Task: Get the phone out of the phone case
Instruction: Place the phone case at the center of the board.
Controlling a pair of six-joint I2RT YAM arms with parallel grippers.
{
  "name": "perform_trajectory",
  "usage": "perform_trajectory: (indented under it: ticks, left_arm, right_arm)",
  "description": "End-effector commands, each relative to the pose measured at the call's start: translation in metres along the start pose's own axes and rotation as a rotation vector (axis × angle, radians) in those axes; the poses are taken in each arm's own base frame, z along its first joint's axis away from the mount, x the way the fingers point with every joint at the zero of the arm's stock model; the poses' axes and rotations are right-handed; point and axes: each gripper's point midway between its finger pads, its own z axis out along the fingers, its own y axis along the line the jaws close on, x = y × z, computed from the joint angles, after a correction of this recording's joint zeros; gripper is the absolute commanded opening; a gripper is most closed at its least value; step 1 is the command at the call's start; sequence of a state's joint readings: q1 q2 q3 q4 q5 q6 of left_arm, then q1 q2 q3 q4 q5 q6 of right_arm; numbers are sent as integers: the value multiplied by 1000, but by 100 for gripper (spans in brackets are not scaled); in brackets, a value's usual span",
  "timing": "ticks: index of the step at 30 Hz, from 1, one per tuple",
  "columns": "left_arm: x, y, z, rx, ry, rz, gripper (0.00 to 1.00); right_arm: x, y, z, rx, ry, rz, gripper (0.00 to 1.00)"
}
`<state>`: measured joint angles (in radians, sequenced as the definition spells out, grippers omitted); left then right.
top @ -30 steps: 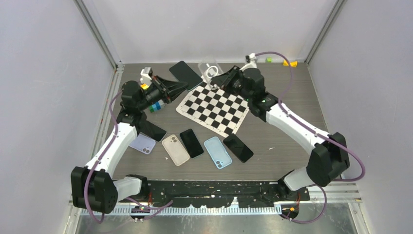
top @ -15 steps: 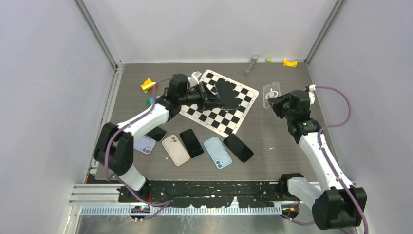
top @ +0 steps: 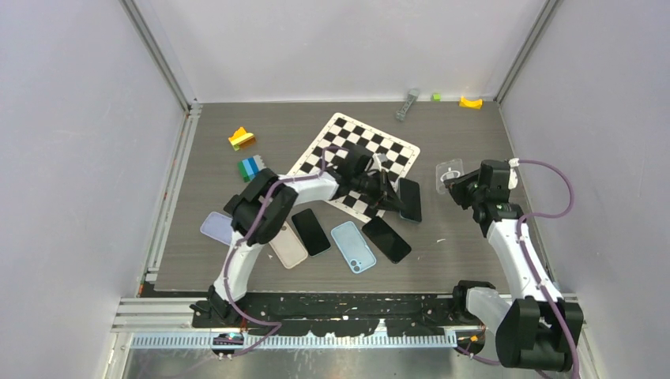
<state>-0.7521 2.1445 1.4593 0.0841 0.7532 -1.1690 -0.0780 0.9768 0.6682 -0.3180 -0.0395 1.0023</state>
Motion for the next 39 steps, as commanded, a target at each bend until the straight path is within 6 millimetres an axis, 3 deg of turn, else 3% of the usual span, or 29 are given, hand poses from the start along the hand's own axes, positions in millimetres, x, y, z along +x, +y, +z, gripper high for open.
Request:
perform_trajectory:
  ticks: [1,8,15,18,24,32,39]
  left_arm:
    - [0,-7,17,34,21,56,0]
    - [19,19,44,-46,71,-43,2]
    - [29,44,44,-156,86,-85,32]
    - [29,48,45,-177,94,-88,43]
    - [33,39,39,-181,115,-71,57]
    - [33,16,25,-172,113,5,78]
    - [28,-5,34,-44,120,25,79]
  right_arm:
    - [-4,2,16,-18,24,-28,3]
    - [12,-21,38,36,137,-16,7]
    - [21,-57,42,189,170,-22,9]
    - [25,-70,45,243,188,-22,15]
    - [30,-91,40,359,220,-30,31]
    - [21,-96,16,427,200,-86,52]
    - [23,-95,6,434,218,-96,60]
